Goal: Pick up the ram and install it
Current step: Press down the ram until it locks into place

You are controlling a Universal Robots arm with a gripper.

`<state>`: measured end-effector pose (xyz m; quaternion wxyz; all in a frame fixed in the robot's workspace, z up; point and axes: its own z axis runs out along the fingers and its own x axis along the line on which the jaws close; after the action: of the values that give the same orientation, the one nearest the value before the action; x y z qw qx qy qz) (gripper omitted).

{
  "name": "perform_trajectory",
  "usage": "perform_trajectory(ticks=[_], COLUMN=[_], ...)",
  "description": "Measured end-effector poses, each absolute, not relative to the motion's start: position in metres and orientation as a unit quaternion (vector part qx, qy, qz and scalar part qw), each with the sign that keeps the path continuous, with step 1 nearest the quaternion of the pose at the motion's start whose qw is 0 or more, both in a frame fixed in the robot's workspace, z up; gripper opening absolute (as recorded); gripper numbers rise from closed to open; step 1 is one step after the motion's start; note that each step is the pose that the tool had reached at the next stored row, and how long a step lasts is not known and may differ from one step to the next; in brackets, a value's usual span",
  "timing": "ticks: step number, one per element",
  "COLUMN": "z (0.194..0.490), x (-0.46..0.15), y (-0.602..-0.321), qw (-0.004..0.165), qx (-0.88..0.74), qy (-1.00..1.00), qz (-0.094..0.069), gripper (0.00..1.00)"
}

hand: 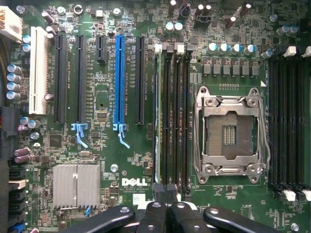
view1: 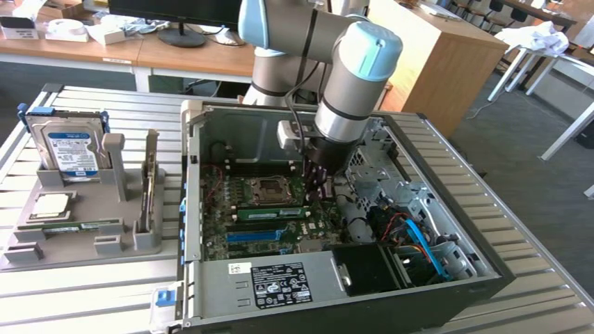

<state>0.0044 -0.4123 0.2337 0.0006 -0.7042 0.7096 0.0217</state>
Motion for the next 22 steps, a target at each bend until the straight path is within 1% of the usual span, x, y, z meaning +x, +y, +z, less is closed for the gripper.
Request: perform_trajectory(ticks=[22], z=[0.228], x=[0.0044], y=[-0.4123], qw=[0.001], qx=[-0.704], qy=[0.71], qz=[0.022], gripper=[0.1])
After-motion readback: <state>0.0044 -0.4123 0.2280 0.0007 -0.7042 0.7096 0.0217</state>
